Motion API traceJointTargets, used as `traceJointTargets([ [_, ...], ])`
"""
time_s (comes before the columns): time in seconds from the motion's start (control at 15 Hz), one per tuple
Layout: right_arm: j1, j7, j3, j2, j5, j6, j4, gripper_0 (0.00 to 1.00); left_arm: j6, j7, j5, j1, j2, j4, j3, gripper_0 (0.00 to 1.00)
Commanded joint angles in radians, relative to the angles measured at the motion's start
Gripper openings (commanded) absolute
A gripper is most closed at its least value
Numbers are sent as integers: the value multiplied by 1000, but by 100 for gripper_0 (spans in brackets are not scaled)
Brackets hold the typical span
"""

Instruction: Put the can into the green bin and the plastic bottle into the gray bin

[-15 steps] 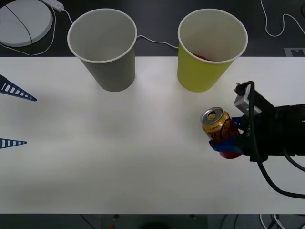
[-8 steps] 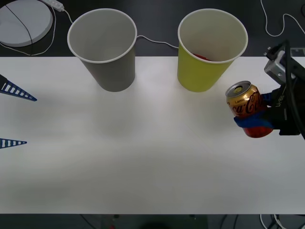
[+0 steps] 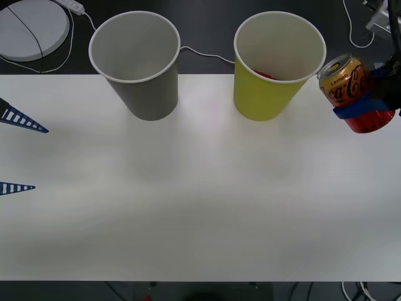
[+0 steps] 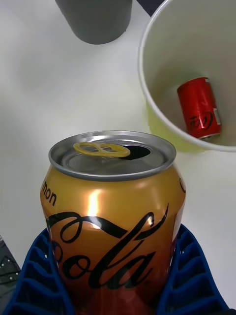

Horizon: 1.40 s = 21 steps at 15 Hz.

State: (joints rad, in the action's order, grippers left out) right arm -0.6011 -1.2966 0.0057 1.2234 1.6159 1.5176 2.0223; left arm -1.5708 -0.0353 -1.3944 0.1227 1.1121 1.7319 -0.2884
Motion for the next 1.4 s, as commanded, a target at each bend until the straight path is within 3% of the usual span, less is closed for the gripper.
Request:
traceJointTargets([
  [0.07,-215,0,180,-8,29,7,-151,0,0,0,0,0,0,0,0,100],
  [0.53,-583,43,447,-166,122,7,-570,0,0,0,0,0,0,0,0,100],
  [1.07,-684,66,459,-372,357,-17,-760,0,0,0,0,0,0,0,0,100],
  [1.33,-694,68,459,-401,403,-22,-766,1,0,0,0,0,0,0,0,100],
  [1.4,-694,74,459,-401,400,-27,-766,7,0,0,0,0,0,0,0,100],
])
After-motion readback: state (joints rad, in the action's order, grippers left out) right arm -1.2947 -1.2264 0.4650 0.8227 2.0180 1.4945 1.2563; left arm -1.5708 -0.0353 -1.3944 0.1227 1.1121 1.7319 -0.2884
